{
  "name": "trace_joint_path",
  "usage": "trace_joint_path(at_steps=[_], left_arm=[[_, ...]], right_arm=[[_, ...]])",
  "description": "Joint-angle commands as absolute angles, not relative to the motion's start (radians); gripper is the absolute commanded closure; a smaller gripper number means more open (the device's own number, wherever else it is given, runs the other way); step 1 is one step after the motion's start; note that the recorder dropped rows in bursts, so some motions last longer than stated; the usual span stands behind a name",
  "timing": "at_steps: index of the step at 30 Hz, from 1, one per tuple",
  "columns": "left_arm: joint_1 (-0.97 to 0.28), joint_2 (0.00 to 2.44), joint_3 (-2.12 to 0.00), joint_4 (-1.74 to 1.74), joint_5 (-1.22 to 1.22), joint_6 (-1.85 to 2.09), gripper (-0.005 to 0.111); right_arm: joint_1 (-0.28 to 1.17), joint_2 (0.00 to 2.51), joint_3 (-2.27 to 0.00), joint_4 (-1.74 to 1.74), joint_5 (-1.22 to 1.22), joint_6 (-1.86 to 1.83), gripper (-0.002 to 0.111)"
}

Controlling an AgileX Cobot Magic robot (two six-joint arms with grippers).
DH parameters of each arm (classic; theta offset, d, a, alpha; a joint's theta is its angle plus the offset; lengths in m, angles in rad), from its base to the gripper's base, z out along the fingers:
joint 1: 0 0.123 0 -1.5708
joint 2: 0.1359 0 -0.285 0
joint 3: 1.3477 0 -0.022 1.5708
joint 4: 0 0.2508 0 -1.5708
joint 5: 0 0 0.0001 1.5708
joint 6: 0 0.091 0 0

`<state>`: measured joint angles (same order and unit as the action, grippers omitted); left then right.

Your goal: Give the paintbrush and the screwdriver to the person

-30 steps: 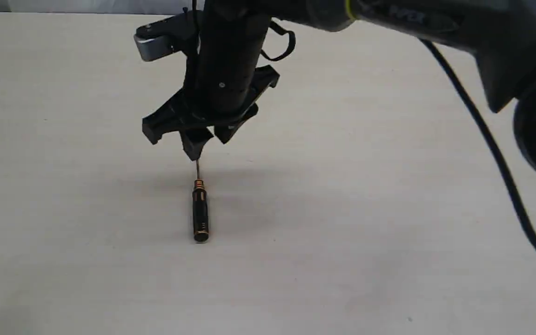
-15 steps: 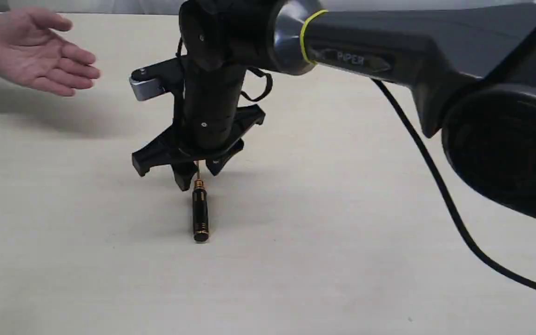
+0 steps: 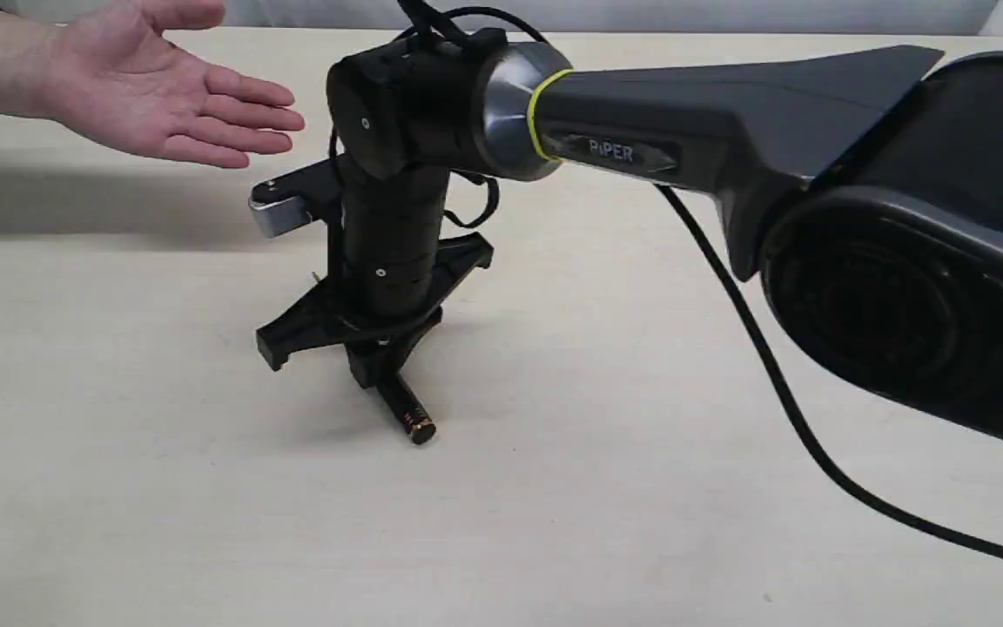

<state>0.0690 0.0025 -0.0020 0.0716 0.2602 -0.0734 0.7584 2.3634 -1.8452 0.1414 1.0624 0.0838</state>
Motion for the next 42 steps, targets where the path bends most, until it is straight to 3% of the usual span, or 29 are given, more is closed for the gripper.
trace_joint_path(at_steps=[1, 12, 21, 23, 28, 30, 32, 35, 42], left_arm=[[0.063, 0.0, 0.0, 0.073, 0.249, -0.075, 0.107], [0.063, 0.0, 0.0, 0.073, 0.249, -0.075, 0.107], [0.063, 0.0, 0.0, 0.073, 0.249, -0.075, 0.107], [0.063, 0.0, 0.0, 0.073, 0.249, -0.075, 0.107], [0.063, 0.0, 0.0, 0.067, 0.252, -0.075, 0.107], [0.063, 0.0, 0.0, 0.067, 0.252, -0.075, 0.107], [0.063, 0.0, 0.0, 0.067, 0.25, -0.075, 0.107], [0.063, 0.0, 0.0, 0.067, 0.25, -0.075, 0.107], [0.063, 0.0, 0.0, 0.067, 0.25, -0.075, 0.107]], right_arm=[[0.758, 2.306, -1.837, 0.149, 1.067, 0.051, 0.104], [0.758, 2.008, -1.837, 0.327, 0.826, -0.143, 0.104], [0.758, 2.1, -1.907, 0.369, 0.727, -0.255, 0.103], [0.758, 2.145, -1.933, 0.369, 0.72, -0.255, 0.1], [0.758, 2.201, -1.973, 0.369, 0.72, -0.278, 0.065], [0.758, 2.19, -1.975, 0.369, 0.743, -0.281, 0.061], [0.756, 2.155, -1.977, 0.357, 0.779, -0.283, 0.07], [0.751, 2.073, -1.977, 0.266, 0.826, -0.269, 0.104], [0.68, 1.794, -1.909, 0.167, 0.803, -0.191, 0.104]])
